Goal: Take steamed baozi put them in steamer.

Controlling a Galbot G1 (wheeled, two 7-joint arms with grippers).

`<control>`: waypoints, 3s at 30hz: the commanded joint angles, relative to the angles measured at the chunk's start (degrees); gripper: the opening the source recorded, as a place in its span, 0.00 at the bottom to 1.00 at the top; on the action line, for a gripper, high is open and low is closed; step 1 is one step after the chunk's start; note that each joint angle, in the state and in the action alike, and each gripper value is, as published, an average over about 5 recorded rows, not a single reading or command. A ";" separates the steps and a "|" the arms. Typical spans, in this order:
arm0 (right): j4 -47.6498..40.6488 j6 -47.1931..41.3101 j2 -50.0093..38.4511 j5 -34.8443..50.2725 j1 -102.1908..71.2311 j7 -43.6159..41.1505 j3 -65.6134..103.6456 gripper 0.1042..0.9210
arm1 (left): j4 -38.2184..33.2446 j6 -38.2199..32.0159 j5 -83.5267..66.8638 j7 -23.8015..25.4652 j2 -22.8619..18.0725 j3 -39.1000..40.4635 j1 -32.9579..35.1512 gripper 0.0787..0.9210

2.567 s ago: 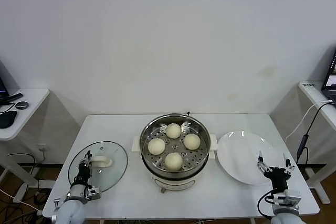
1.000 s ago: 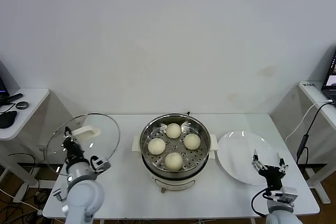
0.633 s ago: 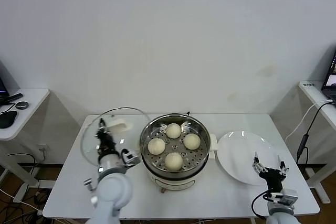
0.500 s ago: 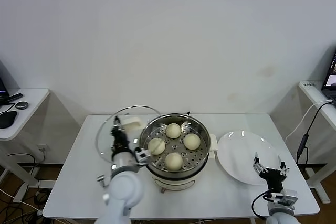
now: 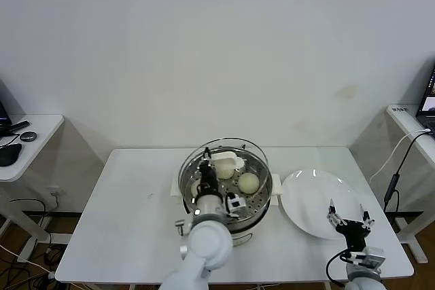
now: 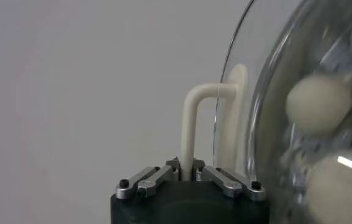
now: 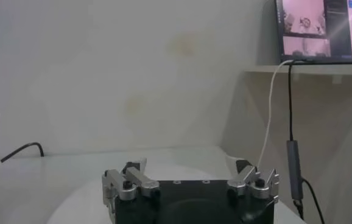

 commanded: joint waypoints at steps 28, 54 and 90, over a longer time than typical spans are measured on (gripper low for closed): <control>-0.73 0.19 0.80 -0.59 0.52 -0.01 -0.37 0.88 | 6.91 -1.06 12.94 -4.59 -1.12 3.20 1.78 0.12; -1.14 0.45 1.04 -0.99 0.63 -0.01 -0.72 0.88 | 7.22 -1.67 11.73 -2.31 -1.00 2.90 2.44 0.12; 5.71 3.07 -1.64 -7.48 -5.20 -10.20 -5.97 0.88 | -27.97 -5.57 -5.60 -4.58 7.55 -4.15 22.58 0.88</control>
